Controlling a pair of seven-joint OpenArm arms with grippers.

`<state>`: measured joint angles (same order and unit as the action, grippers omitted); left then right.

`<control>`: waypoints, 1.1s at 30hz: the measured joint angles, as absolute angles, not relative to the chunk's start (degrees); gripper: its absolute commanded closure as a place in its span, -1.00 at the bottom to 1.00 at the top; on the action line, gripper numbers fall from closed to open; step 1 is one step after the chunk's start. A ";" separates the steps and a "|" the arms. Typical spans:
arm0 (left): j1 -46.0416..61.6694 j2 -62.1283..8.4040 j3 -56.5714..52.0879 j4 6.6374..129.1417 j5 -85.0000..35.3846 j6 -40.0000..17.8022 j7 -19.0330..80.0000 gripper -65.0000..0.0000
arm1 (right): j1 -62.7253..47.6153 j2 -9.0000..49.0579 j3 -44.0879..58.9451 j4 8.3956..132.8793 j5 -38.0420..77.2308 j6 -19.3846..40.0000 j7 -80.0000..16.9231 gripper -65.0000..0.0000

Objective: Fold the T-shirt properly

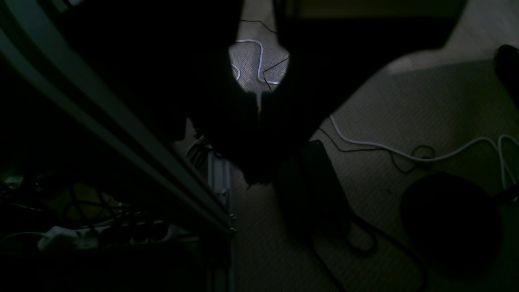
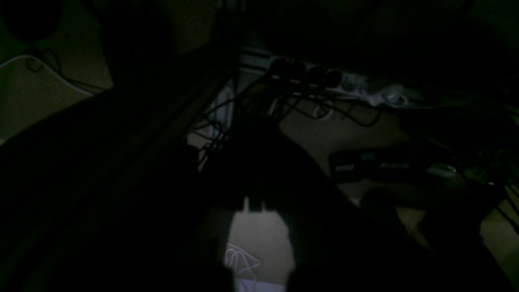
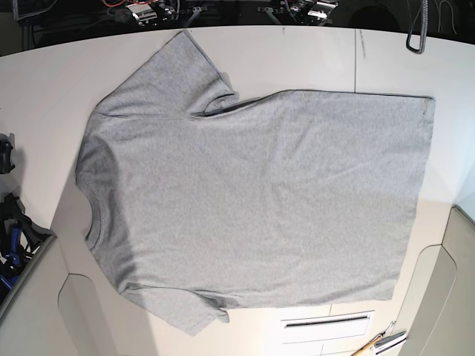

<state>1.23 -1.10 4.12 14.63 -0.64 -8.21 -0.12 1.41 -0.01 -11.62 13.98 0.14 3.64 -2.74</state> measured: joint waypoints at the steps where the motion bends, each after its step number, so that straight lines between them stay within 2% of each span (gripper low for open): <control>1: 1.28 -1.10 4.12 14.63 -0.64 -8.21 -0.12 1.00 | 0.97 -0.01 -11.62 14.61 0.14 3.60 -2.76 1.00; 5: 2.39 -1.28 4.12 14.79 -0.82 -8.23 -0.69 1.00 | -1.45 -0.01 -11.60 18.35 0.12 1.48 -2.55 1.00; 12: 6.72 -3.97 4.12 17.72 -4.01 -12.67 -0.54 1.00 | -5.76 0.36 -11.60 21.23 -0.03 1.06 -2.68 1.00; 17: 11.57 -5.54 4.12 24.56 -4.01 -12.51 -0.95 1.00 | -9.34 2.00 -11.60 25.17 -0.12 1.04 -2.66 1.00; 33: 32.84 -10.41 4.19 50.33 -4.01 -12.49 -0.51 1.00 | -28.69 5.87 -11.53 50.41 -0.14 -0.23 -2.85 1.00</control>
<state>32.84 -10.41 4.19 50.33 -4.01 -12.49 -0.51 -28.69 5.87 -11.53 50.41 -0.14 -0.23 -2.85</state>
